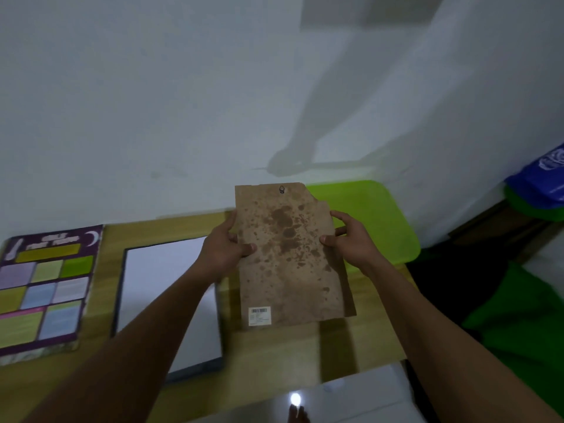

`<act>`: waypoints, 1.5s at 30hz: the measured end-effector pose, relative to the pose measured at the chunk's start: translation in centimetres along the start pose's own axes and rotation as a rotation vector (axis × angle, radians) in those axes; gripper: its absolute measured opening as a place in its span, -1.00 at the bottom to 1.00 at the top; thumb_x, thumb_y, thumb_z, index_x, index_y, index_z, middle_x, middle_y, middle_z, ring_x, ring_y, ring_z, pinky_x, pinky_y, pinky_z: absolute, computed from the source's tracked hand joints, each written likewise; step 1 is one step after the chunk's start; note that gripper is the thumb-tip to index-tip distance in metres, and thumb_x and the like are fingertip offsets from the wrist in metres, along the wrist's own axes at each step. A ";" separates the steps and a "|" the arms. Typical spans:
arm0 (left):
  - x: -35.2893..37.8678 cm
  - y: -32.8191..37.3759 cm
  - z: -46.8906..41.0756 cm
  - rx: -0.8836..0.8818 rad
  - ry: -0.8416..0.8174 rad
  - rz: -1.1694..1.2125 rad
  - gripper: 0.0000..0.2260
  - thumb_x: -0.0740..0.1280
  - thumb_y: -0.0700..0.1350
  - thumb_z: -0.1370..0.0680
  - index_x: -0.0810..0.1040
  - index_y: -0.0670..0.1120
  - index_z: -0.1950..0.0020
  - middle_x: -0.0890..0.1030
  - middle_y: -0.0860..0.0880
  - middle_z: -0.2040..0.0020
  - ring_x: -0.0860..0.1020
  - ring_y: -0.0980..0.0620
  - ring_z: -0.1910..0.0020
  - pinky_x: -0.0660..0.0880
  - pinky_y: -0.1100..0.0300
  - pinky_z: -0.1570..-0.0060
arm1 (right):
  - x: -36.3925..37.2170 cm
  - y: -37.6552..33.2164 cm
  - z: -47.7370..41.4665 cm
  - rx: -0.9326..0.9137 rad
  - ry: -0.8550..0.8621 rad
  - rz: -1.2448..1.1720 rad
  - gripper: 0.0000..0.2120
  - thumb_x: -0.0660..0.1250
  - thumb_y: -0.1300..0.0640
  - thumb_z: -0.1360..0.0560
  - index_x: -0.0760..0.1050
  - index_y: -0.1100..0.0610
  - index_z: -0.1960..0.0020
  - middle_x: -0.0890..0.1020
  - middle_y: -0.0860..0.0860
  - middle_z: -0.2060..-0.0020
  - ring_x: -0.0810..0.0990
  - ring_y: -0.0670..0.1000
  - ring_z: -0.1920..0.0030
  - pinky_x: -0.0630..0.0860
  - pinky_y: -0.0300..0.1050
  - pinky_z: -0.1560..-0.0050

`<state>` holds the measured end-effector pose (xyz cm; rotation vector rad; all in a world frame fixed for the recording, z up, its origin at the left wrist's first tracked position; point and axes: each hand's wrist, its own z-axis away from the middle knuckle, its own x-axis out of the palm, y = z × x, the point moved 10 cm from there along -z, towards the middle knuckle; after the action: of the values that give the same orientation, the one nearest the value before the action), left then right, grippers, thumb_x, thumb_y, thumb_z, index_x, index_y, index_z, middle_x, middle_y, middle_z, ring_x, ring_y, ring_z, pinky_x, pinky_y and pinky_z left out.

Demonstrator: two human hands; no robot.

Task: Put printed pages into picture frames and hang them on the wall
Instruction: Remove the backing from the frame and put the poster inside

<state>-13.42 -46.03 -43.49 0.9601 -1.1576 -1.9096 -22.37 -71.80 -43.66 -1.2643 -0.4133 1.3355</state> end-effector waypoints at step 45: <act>-0.8 -1.3 0.9 0.058 0.300 -0.624 -0.54 0.41 0.08 -0.50 0.53 -0.16 -0.30 0.61 -0.10 -0.21 0.58 -0.03 -0.13 0.44 0.17 -0.10 | 3.5 -4.6 -1.7 -0.358 -0.084 0.814 -0.69 0.27 0.00 -0.56 0.52 0.13 -0.23 0.61 0.17 -0.13 0.56 0.23 -0.17 0.53 0.01 -0.12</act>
<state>-14.01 -44.57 -44.18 1.7251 -0.7902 -2.0944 -17.81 -68.39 -41.81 -1.7791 -0.1935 2.0642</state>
